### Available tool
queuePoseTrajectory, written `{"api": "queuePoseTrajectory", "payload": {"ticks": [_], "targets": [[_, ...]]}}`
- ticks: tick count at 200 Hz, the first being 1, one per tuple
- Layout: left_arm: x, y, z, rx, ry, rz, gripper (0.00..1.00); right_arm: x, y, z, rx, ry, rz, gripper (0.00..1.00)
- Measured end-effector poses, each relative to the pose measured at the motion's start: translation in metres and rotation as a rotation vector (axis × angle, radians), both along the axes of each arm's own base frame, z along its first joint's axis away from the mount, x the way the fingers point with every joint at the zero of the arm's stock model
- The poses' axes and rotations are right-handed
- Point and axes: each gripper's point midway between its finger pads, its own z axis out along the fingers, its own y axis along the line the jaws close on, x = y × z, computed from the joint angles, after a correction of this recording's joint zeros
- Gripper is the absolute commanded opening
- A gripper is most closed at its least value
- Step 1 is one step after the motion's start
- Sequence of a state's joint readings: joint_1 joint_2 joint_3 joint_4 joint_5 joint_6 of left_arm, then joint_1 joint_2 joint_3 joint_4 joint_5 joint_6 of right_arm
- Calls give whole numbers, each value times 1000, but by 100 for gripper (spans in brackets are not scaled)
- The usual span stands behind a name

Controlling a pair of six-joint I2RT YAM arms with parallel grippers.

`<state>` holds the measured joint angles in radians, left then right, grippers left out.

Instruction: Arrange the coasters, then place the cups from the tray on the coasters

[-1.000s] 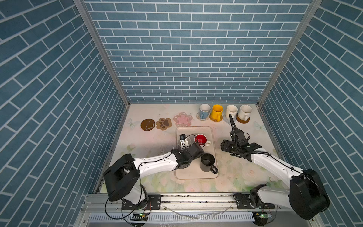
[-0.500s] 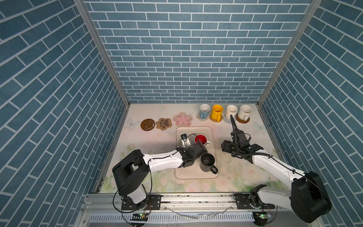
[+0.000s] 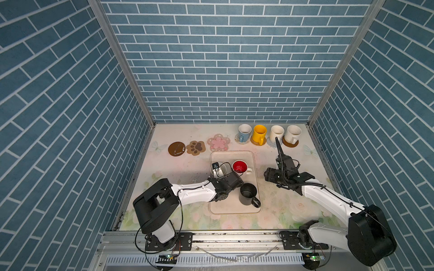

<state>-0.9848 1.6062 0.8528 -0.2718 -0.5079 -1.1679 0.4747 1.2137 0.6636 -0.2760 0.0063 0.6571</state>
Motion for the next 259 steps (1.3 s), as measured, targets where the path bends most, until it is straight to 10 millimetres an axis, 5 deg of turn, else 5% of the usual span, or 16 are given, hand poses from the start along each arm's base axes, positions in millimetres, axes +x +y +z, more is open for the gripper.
{"api": "queuePoseTrajectory", "payload": {"ticks": [130,182,227,259], "targets": [[-10,33,-2,25,25,-28,37,0,8,1,28,2,31,66],[-9,33,-14,61,56,-72,25,1,6,7,32,-20,25,65],[-8,21,-12,57,54,-139,0,2,6,16,41,-51,22,65],[-8,23,-10,85,55,-168,0,3,6,17,41,-57,22,65]]}}
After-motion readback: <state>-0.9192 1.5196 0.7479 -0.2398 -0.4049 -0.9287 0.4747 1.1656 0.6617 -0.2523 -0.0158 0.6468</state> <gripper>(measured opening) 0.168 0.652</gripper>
